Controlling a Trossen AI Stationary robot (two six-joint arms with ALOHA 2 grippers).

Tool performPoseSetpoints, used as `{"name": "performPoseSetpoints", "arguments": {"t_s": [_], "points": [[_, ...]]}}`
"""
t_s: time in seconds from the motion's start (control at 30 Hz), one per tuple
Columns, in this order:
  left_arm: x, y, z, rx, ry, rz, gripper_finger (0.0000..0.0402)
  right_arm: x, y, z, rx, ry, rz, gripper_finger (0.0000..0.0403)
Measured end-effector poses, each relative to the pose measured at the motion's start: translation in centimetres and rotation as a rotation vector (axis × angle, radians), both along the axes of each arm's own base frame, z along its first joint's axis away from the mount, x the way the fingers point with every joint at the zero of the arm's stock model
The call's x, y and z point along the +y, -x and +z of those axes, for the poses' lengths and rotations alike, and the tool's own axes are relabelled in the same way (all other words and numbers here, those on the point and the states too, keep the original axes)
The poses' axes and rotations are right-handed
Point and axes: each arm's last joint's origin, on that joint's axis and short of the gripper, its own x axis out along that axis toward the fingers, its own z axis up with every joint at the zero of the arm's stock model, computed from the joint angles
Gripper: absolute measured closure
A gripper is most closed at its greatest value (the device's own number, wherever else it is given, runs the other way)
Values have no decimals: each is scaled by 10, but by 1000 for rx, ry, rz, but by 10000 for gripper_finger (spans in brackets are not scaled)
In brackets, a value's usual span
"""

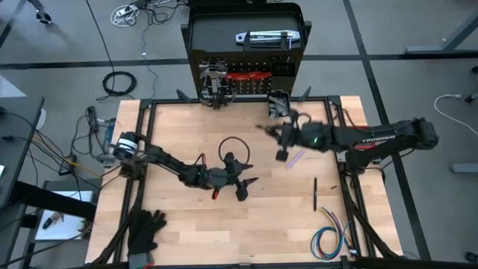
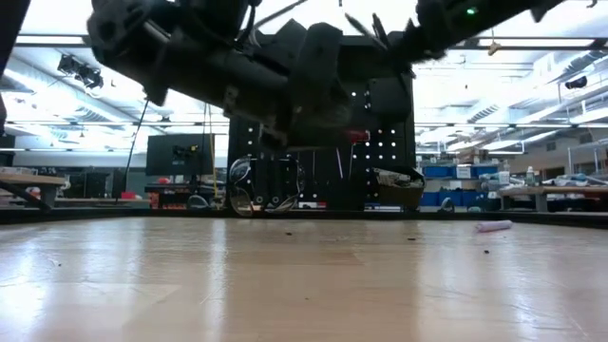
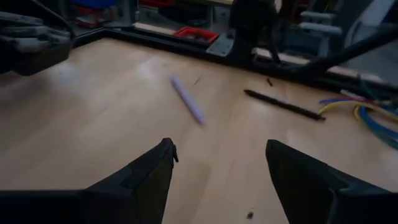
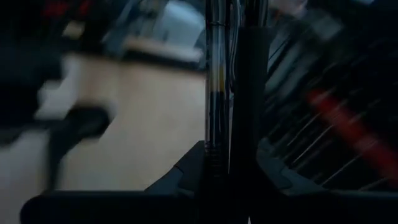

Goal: Hang tools onto peg board
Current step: Put the left black pen on the pegboard

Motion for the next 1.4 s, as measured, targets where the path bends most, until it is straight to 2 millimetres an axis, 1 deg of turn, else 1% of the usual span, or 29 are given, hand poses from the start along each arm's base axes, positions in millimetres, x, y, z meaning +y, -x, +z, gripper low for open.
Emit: {"name": "performPoseSetpoints", "arguments": {"t_s": [0.13,0.23,0.37,0.5,0.67,0.83,1.0,1.17,1.4], "points": [[12,-3,2,-17,10,-14,149,-35,4,19,-140,82,-29,320],[16,-4,2,-12,1,-30,149,-59,10,30,-245,126,-32,320],[22,-5,1,-3,6,-50,149,-86,21,43,-369,170,25,320],[26,-6,1,-4,6,-59,149,-104,34,54,-475,207,66,320],[33,-7,1,-1,-1,-78,149,-116,45,62,-545,256,95,320],[44,-9,2,-8,10,-92,149,-128,48,62,-545,345,51,320],[54,-9,2,-10,20,-104,149,-149,42,51,-544,420,6,320],[56,-9,1,4,23,-109,149,-169,41,40,-552,456,-43,318],[56,-9,1,5,24,-115,149,-181,44,34,-517,489,-28,316]]}}
